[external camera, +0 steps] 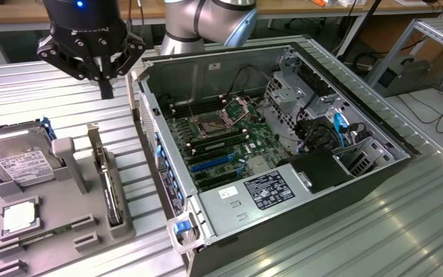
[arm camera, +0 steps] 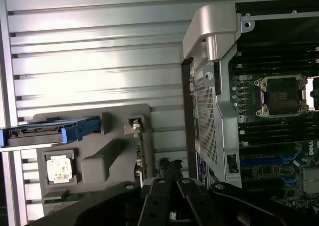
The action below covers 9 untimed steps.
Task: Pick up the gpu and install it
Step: 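Reach for the gpu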
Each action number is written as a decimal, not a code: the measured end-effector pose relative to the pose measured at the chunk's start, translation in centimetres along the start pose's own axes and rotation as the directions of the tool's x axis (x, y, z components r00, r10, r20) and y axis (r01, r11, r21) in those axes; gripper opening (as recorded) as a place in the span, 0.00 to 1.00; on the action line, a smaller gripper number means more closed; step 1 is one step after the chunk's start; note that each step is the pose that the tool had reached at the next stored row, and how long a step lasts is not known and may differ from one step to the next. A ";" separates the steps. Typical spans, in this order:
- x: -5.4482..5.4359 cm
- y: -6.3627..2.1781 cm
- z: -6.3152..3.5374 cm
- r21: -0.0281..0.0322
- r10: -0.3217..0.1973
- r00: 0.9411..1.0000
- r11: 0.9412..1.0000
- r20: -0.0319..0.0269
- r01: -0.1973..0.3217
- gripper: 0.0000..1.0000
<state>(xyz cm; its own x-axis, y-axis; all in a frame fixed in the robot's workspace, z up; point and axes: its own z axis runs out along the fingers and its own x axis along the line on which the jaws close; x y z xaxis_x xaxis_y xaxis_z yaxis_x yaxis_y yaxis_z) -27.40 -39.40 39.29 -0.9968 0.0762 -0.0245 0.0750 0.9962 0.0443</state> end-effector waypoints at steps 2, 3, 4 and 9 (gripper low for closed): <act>0.5 -0.02 -0.01 0.000 0.000 1.000 1.000 0.000 0.000 0.11; 0.8 -0.03 -0.01 0.000 0.000 1.000 1.000 0.000 0.000 0.11; 1.2 -0.04 -0.03 0.000 0.000 1.000 1.000 0.000 0.000 0.11; 3.0 -0.13 -0.05 0.000 0.000 1.000 1.000 0.000 0.000 0.11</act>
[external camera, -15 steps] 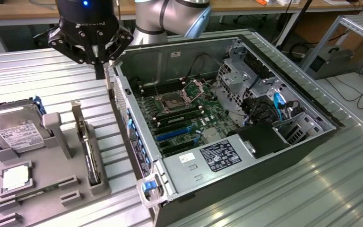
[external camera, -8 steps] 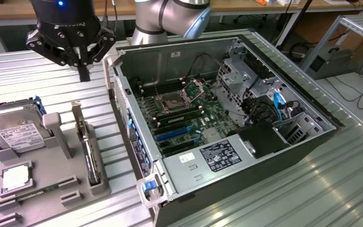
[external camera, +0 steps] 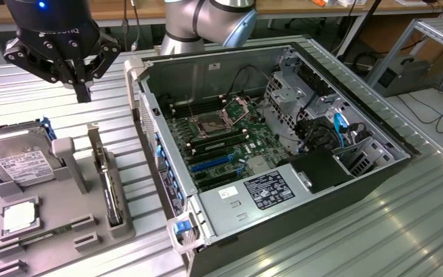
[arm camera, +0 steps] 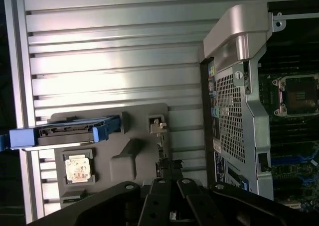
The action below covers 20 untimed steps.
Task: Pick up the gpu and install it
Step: 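Reach for the gpu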
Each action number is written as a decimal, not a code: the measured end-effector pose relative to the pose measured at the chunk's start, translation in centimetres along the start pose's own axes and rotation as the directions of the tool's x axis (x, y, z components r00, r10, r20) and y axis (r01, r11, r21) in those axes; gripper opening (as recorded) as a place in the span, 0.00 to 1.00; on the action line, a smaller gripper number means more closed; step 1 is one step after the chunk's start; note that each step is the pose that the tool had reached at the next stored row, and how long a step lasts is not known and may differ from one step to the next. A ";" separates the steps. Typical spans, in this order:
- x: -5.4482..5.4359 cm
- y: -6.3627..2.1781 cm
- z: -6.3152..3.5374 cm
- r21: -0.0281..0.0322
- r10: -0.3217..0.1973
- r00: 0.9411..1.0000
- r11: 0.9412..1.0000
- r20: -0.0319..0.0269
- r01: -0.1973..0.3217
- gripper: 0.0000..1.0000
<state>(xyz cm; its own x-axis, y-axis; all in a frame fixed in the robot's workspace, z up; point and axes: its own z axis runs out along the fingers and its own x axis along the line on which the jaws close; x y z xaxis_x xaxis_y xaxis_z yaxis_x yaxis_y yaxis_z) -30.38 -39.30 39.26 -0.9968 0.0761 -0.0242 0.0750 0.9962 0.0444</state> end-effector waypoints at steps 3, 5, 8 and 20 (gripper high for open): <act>0.0 0.00 -0.01 0.000 0.000 1.000 1.000 0.000 0.000 0.11; 0.0 -0.01 0.00 0.000 0.000 1.000 1.000 0.000 0.000 0.11; 0.0 -0.21 -0.02 0.000 0.000 1.000 1.000 0.000 0.000 0.11; 0.3 -5.74 -0.27 0.000 0.000 1.000 1.000 0.000 0.000 0.11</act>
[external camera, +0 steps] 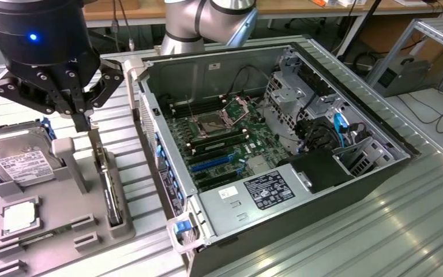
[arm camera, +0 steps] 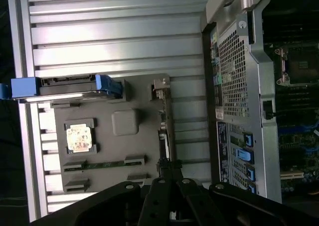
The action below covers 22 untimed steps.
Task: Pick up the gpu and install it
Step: 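Reach for the gpu, then pick up the gpu and move the gpu toward the slot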
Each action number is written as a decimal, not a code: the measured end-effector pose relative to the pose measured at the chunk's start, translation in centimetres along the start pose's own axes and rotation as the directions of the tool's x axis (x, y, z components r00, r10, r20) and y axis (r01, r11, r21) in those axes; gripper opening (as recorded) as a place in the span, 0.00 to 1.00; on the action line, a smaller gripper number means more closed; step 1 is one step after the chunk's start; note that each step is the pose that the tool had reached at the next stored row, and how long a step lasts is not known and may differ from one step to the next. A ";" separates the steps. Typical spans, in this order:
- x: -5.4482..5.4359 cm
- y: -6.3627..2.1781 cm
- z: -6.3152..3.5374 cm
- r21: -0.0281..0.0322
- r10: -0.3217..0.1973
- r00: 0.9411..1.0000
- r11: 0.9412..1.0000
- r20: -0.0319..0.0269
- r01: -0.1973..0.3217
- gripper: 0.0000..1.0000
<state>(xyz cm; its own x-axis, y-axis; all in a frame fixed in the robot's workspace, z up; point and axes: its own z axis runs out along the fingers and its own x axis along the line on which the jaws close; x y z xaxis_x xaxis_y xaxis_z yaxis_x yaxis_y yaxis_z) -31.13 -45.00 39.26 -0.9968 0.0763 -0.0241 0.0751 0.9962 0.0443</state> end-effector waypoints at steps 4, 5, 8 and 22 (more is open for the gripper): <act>0.0 -0.09 -0.01 0.000 0.000 1.000 1.000 0.000 0.000 0.11; 0.0 -0.09 -0.01 0.000 0.000 1.000 1.000 0.000 0.000 0.11; 0.0 -0.10 0.00 0.000 0.000 1.000 1.000 0.000 0.000 0.11; 0.0 -0.46 -0.02 0.000 0.000 1.000 1.000 0.000 0.000 0.11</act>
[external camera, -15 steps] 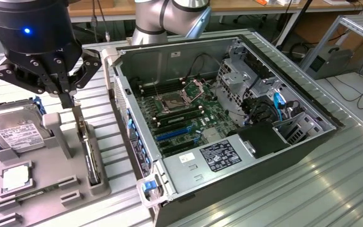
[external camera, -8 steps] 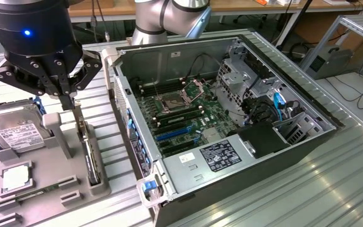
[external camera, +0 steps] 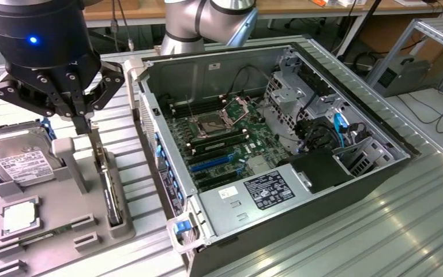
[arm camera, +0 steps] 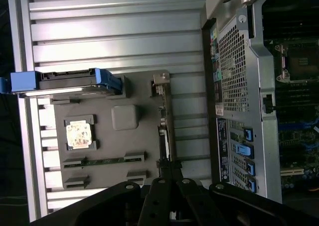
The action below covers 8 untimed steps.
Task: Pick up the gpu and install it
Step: 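Pick up the gpu and move the gpu toward the slot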
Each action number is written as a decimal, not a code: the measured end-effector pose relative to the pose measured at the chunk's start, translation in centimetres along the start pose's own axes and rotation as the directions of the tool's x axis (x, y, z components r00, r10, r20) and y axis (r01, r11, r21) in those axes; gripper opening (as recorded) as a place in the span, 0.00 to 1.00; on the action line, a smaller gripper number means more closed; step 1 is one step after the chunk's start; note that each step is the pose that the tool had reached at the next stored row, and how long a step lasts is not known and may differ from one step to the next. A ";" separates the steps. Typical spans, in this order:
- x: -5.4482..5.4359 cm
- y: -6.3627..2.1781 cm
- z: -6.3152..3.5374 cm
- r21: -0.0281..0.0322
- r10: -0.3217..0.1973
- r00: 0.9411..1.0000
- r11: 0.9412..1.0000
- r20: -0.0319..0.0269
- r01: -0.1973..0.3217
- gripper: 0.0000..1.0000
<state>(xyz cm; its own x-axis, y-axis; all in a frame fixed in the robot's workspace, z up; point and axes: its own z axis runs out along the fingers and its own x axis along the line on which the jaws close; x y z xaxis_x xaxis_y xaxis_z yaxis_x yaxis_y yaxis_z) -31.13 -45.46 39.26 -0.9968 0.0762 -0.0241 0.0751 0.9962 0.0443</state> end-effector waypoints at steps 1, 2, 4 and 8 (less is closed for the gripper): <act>0.0 0.00 0.00 0.000 0.000 1.000 1.000 0.000 0.000 0.11; 0.0 0.00 0.00 0.000 0.000 1.000 1.000 0.000 0.000 0.11; 0.0 0.00 0.00 0.000 0.000 1.000 1.000 0.000 0.000 0.11; 0.0 0.00 0.00 0.000 0.000 1.000 1.000 0.000 0.000 0.29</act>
<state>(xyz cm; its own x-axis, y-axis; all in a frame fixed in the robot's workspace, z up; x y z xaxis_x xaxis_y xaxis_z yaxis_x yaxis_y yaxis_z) -31.13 -45.46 39.26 -0.9968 0.0762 -0.0242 0.0751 0.9962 0.0444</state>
